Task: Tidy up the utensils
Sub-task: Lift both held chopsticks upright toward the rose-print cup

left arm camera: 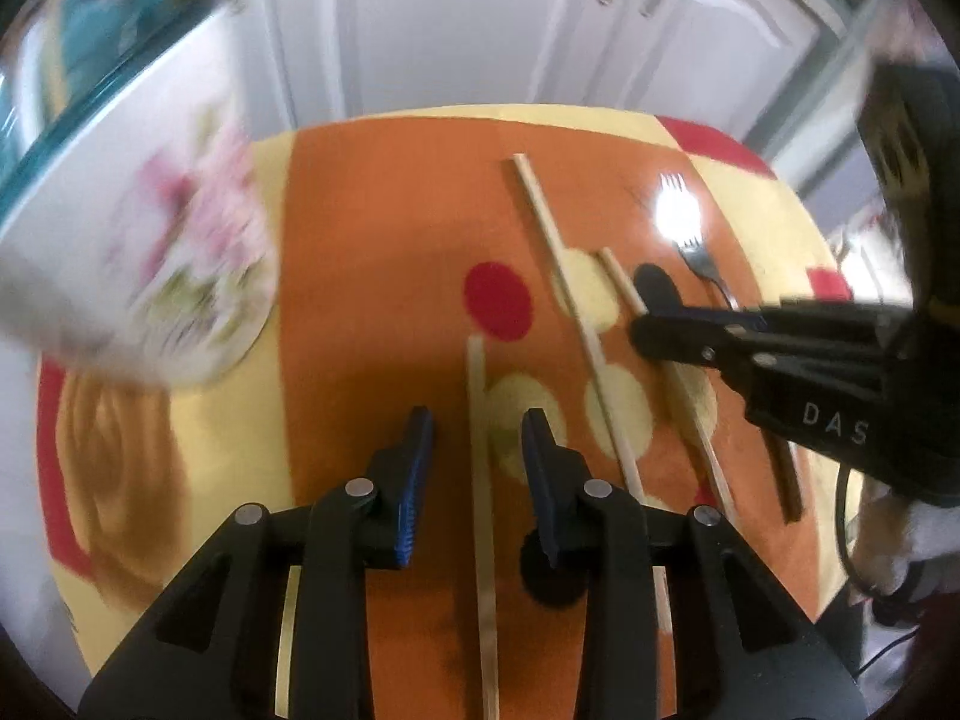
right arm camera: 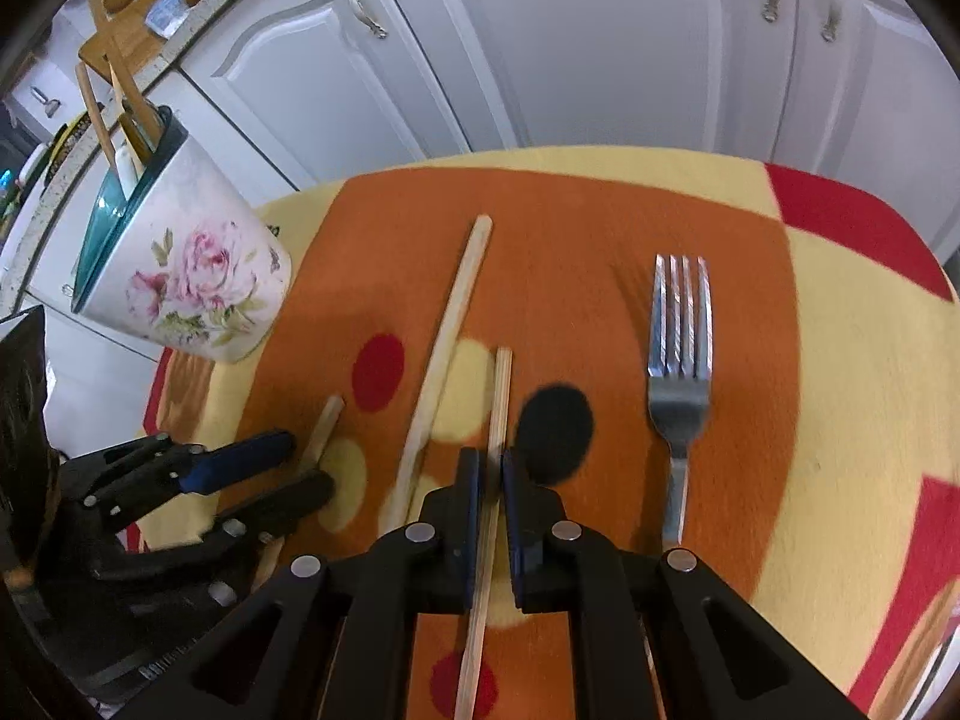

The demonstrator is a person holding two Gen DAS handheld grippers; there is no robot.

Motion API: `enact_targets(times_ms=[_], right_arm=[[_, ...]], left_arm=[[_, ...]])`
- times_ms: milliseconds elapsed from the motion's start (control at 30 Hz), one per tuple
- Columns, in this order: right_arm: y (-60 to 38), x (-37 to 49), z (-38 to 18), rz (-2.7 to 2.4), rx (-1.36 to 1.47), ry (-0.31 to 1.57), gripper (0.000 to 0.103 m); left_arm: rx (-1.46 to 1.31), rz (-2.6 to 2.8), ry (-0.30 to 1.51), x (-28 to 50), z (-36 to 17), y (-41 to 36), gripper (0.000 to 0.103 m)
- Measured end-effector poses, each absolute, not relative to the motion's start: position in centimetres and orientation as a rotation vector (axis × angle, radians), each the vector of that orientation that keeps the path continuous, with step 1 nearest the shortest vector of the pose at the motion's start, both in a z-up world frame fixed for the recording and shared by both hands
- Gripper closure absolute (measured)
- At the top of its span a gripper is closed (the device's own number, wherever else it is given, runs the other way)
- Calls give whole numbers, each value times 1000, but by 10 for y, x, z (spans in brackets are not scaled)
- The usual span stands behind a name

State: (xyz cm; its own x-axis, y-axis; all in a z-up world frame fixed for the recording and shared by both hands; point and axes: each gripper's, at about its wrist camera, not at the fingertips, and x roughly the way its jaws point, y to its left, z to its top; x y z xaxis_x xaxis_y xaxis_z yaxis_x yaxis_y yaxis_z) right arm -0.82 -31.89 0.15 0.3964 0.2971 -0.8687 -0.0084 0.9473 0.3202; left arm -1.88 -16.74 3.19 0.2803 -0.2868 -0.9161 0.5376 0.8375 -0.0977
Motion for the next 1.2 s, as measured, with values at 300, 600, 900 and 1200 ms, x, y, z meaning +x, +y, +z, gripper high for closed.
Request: enact_targets(times_ms=[300,600,900,1200], right_arm=[[-319,-42,59,237,297,983,98],[-320,-86,118,265,265,828,98],[-310,-37,30,161,182,1080,80],[-314,-32,25,164,216,1053,98]], left_arm=[[154,-637,1082,-30,76,-137,98],[34,-663,932,-64,151,-77,99],[-11,-618,895,-76,165,-54,99],[-56,-601,856,-81,182,-37,99]])
